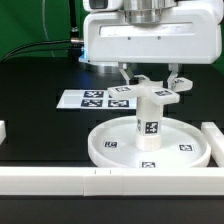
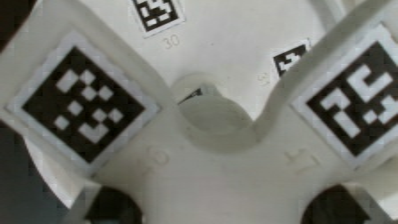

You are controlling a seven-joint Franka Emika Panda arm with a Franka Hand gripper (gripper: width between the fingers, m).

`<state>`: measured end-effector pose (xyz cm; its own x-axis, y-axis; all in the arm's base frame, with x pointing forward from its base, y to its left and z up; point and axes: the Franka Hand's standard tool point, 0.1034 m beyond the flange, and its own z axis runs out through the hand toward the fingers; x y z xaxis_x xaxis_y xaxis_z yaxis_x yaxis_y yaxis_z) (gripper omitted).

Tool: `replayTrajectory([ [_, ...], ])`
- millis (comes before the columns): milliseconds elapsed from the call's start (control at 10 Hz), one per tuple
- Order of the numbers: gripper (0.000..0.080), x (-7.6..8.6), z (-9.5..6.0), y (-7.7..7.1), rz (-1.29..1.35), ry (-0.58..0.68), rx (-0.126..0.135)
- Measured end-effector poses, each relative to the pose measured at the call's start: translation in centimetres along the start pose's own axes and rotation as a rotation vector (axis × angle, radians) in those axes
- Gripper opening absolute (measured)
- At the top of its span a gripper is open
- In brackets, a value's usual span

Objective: Assemble round table

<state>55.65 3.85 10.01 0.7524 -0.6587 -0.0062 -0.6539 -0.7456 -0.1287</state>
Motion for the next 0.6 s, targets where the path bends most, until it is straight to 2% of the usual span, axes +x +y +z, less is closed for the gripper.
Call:
replayTrajectory([
  [200,0.0442,0.01,-0.03,-0.03,0.116,0.005,-0.004],
  [600,0.0442,0.08,-0.01,0.04,0.351,-0.001,0.007],
])
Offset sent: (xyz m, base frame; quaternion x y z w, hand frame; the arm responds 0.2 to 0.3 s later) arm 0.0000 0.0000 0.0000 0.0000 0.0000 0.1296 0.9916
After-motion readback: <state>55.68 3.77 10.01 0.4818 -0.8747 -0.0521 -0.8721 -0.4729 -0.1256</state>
